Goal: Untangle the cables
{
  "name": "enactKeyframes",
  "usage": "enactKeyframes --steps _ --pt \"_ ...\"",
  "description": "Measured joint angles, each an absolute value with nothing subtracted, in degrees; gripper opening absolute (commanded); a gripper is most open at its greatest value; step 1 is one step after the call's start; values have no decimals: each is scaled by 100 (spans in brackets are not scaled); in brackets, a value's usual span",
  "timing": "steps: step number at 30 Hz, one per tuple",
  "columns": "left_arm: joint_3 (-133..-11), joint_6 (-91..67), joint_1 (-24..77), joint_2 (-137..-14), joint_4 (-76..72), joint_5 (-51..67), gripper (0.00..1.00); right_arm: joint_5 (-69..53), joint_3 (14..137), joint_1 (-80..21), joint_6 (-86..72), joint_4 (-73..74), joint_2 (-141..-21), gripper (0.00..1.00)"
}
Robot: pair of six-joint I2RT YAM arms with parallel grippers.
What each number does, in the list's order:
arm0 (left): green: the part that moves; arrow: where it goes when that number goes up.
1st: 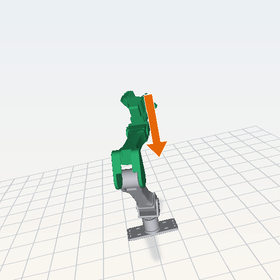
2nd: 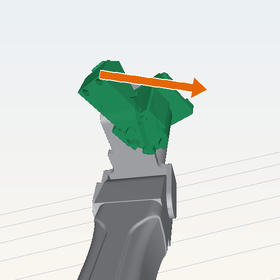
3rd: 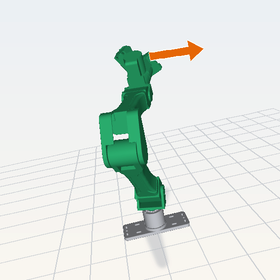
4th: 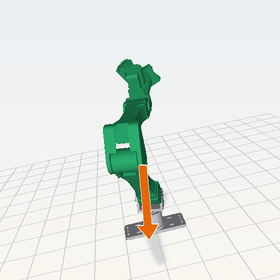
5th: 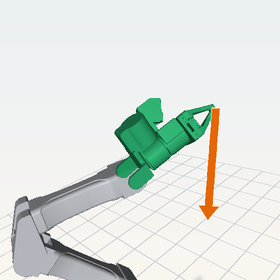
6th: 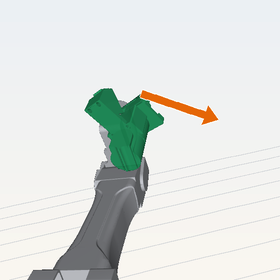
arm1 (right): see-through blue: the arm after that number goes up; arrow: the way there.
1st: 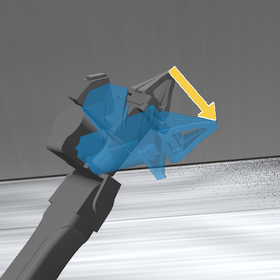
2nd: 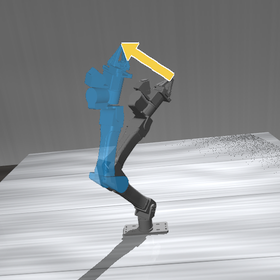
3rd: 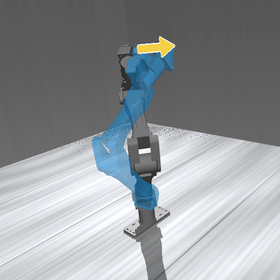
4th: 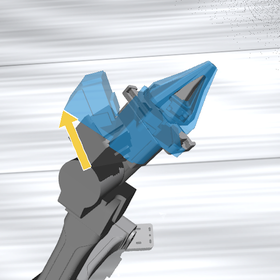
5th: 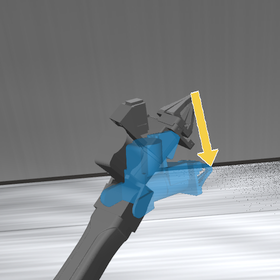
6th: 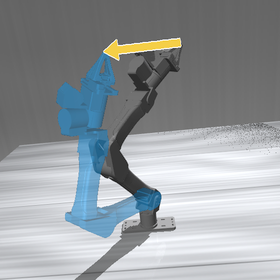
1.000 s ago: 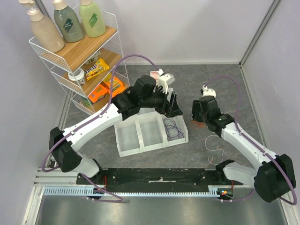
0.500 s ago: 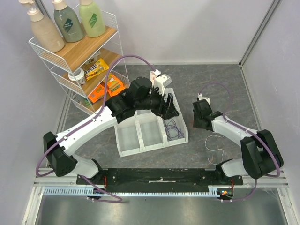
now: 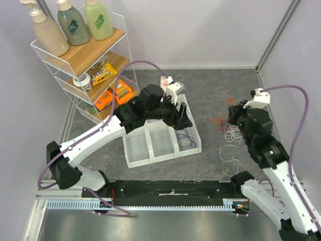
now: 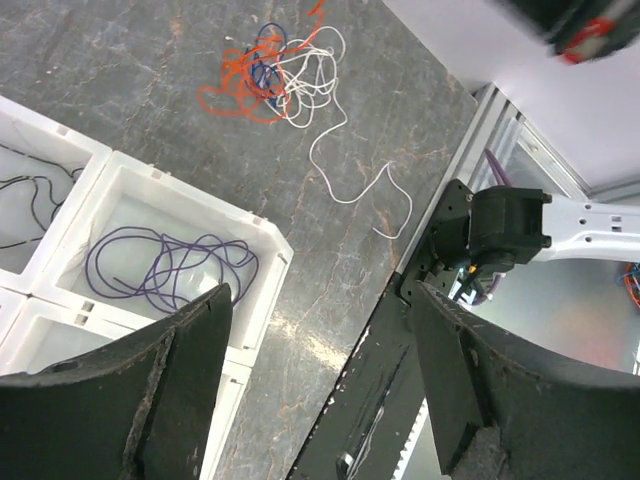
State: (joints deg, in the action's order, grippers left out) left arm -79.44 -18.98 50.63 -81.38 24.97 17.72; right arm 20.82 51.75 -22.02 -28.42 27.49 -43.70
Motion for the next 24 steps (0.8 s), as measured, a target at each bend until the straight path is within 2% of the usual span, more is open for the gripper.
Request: enactKeyframes --steps 3,9,16,19,24 --pt "-7710 -1896 5078 -8034 2222 2016 79 1743 5249 -2189 -2842 2589 -3785 0" --pt "-7255 -1903 5116 -7760 1678 2486 71 644 5127 -2193 -2917 2294 -3802 0" --pt "-6477 -1984 5155 -7207 624 2582 79 -565 5092 -2189 -3033 1828 -3492 0" --pt "-6134 -1986 5253 -6847 224 2379 79 -1260 5179 -2189 -2888 1660 -3583 0" --pt "-5944 -1981 5286 -6499 -228 2104 72 -2276 5192 -2189 -2644 1610 -3728 0"
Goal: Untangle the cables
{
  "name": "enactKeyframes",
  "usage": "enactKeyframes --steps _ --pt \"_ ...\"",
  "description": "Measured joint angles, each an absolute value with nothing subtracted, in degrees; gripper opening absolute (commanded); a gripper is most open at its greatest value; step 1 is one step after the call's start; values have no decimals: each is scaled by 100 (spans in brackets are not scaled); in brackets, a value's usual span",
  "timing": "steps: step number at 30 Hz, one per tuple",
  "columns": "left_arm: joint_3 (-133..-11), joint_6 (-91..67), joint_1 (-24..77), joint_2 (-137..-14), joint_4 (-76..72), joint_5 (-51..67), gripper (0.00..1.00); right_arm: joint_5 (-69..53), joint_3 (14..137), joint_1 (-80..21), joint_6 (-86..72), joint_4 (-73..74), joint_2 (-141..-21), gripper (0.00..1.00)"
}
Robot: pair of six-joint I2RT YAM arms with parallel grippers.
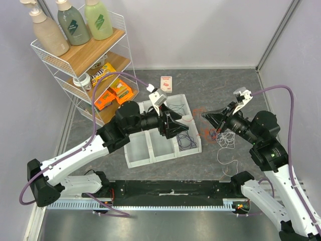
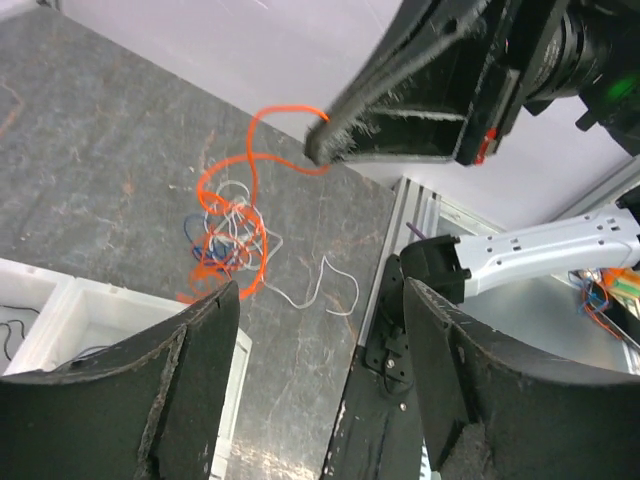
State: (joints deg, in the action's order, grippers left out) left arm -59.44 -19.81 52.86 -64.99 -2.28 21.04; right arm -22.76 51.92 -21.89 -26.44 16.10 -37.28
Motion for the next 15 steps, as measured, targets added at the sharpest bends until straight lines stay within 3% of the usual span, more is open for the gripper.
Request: enactKeyframes --steps 4,8,9,12,15 --pt "-5822 -1918 5295 -6359 -515 1940 81 -2976 5188 -2191 -2471 1575 -3741 0" --pt "-5769 -1868 5330 -6399 -604 1900 81 -3457 5188 -2191 -2314 1546 -3767 0" --pt "-5769 -1861 5336 -6429 -613 1909 78 -3542 5188 -2191 -2287 1546 -3785 0" --pt "-5806 -1846 5354 -6648 -576 1962 50 -3732 5177 -2191 -2235 1544 -3826 0" --pt "-5894 -1782 5374 -6936 -425 1986 33 -3809 5166 -2191 -2198 1546 -3854 0"
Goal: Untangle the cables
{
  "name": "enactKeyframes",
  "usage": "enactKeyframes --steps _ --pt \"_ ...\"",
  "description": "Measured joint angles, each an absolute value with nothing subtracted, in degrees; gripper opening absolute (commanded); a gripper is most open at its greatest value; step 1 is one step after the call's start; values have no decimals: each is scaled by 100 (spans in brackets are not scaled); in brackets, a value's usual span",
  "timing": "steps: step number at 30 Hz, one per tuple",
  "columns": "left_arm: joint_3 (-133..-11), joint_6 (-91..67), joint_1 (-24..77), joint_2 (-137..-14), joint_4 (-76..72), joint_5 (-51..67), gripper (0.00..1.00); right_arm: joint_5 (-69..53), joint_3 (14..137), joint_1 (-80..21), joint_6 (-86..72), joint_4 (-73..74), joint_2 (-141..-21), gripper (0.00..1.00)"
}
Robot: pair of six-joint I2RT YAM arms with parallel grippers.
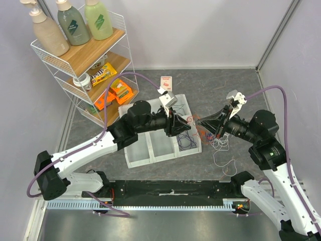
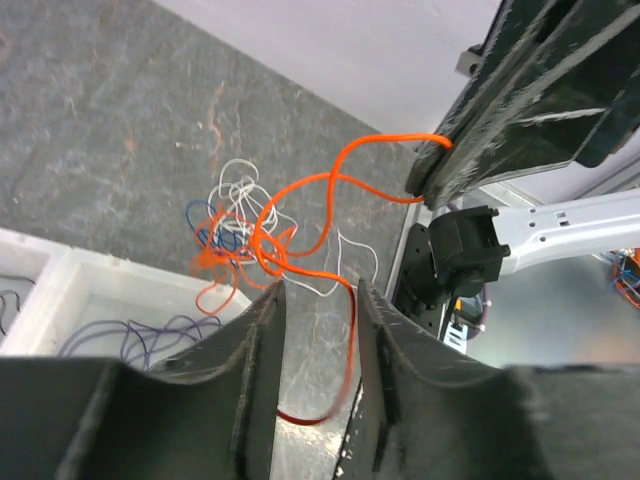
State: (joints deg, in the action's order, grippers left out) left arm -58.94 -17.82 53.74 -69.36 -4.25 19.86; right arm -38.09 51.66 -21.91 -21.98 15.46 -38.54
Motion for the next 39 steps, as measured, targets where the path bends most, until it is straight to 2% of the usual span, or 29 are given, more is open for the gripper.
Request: enactKeyframes --steps 2,3,4,5,7,8,11,12,13,15,17,21,24,28,31,39 --pt "-5942 -1747 5382 -7048 -266 2001 29 -3837 5166 -2191 -2176 1546 -3859 0" --pt "-5968 -1723 5384 -7078 -183 2005 32 -3850 5164 -2191 -2161 1546 -3859 0" --pt "-5994 -1708 5387 -7096 -134 2008 44 -3863 5162 -2191 -2156 1544 -3857 0" --pt "-6064 -1688 5393 -7122 -34 2010 50 -3876 5155 -2191 -2143 1544 -3854 0" --pt "-6184 -1653 5411 -7166 69 2027 51 -3898 5137 -2191 -2139 1546 -3852 0" --pt "-6235 -1653 5413 -7188 95 2062 47 -3911 5135 -2191 -2134 1546 -3852 0" --pt "-6302 -1662 5415 -7240 104 2220 11 -3927 5129 -2191 -2115 1546 -3859 0" --pt "-6326 -1640 5415 -7275 119 2298 4 -3927 5122 -2191 -2110 1549 -3859 0" --pt "-6353 -1621 5426 -7317 156 2338 2 -3922 5113 -2189 -2104 1546 -3859 3" --pt "-6427 -1570 5454 -7395 290 2381 2 -3894 5103 -2191 -2091 1564 -3859 12" --pt "-6479 -1505 5489 -7439 423 2397 2 -3706 5103 -2191 -2060 1638 -3857 16" --pt "-6455 -1369 5572 -7323 445 2268 2 -2650 5100 -2191 -1966 2012 -3872 33" --pt "-6110 -1295 5603 -6820 172 2012 2 -1695 5006 -2191 -1984 2274 -3913 52" --pt "-5629 -1221 5607 -6020 -270 1704 2 -867 4740 -2191 -2165 2567 -4112 69" --pt "-5454 -1164 5612 -5605 -642 1551 2 -333 4589 -2191 -2534 2749 -4482 73" --pt "-5172 -1072 5645 -5168 -1212 1441 2 246 3719 -2193 -3826 2740 -6200 66"
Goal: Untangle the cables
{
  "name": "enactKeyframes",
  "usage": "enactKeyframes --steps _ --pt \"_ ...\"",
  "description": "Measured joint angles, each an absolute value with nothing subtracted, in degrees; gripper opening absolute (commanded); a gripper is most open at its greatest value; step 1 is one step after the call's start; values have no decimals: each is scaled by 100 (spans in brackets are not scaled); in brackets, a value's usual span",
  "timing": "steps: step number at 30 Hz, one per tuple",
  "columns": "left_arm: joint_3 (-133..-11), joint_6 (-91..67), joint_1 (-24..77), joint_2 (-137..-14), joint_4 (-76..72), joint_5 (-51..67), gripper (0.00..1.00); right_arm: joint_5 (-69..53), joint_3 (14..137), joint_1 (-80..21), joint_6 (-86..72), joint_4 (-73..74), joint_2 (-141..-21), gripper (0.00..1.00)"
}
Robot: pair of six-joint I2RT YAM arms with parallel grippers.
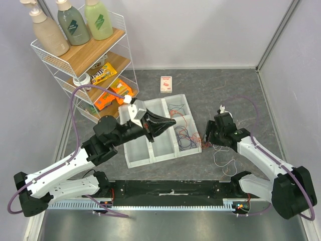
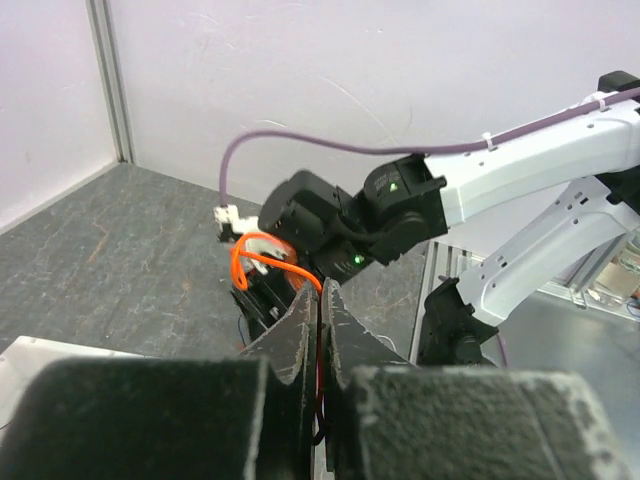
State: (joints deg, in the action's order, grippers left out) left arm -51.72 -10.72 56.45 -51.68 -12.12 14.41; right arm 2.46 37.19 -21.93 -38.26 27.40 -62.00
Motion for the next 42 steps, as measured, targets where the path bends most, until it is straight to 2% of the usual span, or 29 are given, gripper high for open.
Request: enactKeyframes --steps 4,6,12,17,20,22,27,29,30,34,39,42 --pt "-4993 -1037 5651 -4971 -1321 1393 2 659 3179 -2196 -4283 2652 -6313 52" --pt "-4950 -1022 5651 -4860 -1393 1389 2 851 3044 -2176 -4438 2569 -6307 48" --pt "-4884 -932 5651 -4501 -1614 1354 2 1420 2917 -1931 -4703 2285 -6272 29" --pt "-4731 -676 5658 -3986 -1647 1103 2 1758 2912 -932 -4803 2178 -6276 22" --pt "-4727 -414 5660 -3579 -1638 784 2 1957 2926 -211 -4803 2126 -6394 22" --pt "-4727 -246 5653 -3315 -1638 578 2 2003 2976 255 -4801 2095 -6624 29" --pt "-4727 54 5564 -2655 -1682 158 2 2233 3286 1100 -4707 1994 -7343 61" --pt "-4727 108 5527 -2556 -1691 82 2 2274 3492 1177 -4536 1968 -7579 82" --pt "-4727 128 5509 -2545 -1693 45 2 2281 3557 1179 -4493 1942 -7625 89" --pt "-4727 141 5465 -2639 -1673 16 2 2421 3835 1186 -4086 1848 -7655 96" --pt "-4727 139 5443 -2851 -1640 54 2 2362 3968 1109 -3806 1938 -7334 96" --pt "-4727 134 5443 -3024 -1638 108 2 1997 3968 958 -3717 2174 -6775 92"
